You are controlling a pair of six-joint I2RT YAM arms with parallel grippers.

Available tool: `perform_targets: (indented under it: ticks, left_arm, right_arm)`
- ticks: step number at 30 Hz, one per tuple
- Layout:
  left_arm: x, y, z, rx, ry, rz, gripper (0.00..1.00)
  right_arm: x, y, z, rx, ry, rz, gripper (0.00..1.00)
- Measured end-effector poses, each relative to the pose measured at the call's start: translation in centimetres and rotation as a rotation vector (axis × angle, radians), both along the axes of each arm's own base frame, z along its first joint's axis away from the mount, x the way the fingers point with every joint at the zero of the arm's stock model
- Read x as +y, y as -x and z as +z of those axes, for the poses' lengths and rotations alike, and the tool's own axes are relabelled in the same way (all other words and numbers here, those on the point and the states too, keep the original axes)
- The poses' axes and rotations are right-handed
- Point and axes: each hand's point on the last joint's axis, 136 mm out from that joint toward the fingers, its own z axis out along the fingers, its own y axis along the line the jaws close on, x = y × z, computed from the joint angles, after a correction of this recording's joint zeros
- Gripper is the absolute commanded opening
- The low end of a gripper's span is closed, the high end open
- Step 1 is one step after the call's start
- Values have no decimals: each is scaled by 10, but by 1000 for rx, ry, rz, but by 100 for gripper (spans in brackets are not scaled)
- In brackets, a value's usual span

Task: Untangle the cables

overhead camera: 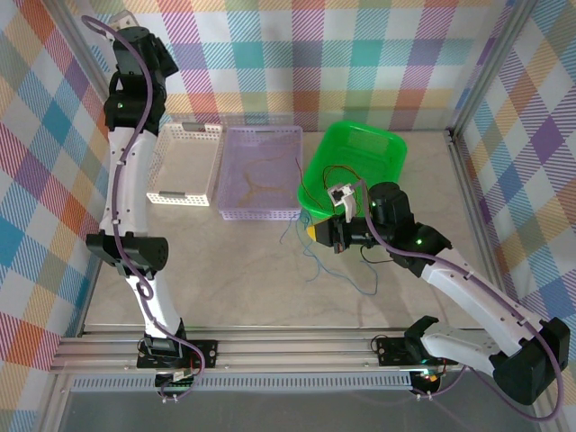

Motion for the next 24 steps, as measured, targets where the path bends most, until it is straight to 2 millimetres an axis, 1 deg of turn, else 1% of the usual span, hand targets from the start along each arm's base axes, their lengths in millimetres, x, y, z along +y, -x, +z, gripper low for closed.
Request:
perform_targets:
  ticks: [5, 10, 12, 14, 16, 19, 22, 23, 24]
  left_arm:
    - [-10, -1, -1, 3, 0, -19, 0]
    - [-17, -7, -9, 19, -6, -26, 0]
    - [-18, -11, -16, 33, -8, -26, 0]
    - [-19, -16, -27, 58, -12, -26, 0]
    - [-19, -20, -40, 89, -15, -26, 0]
    - [-20, -27, -70, 156, -23, -21, 0]
    - [-20, -36, -113, 238, -26, -12, 0]
    - [-21, -37, -130, 271, -26, -10, 0]
    - [-21, -39, -150, 309, -23, -8, 0]
  right_arm:
    - [0, 2, 3, -8, -6, 3, 0]
    - [1, 1, 5, -18, -14, 3, 0]
    - [1, 1, 5, -17, -13, 4, 0]
    - [1, 1, 4, -17, -13, 4, 0]
    - [0, 2, 3, -15, -11, 4, 0]
    - [0, 2, 1, -11, -8, 4, 0]
    - [0, 2, 1, -11, -9, 4, 0]
    - [0, 2, 1, -11, -9, 4, 0]
    - [0, 2, 0, -11, -8, 3, 0]
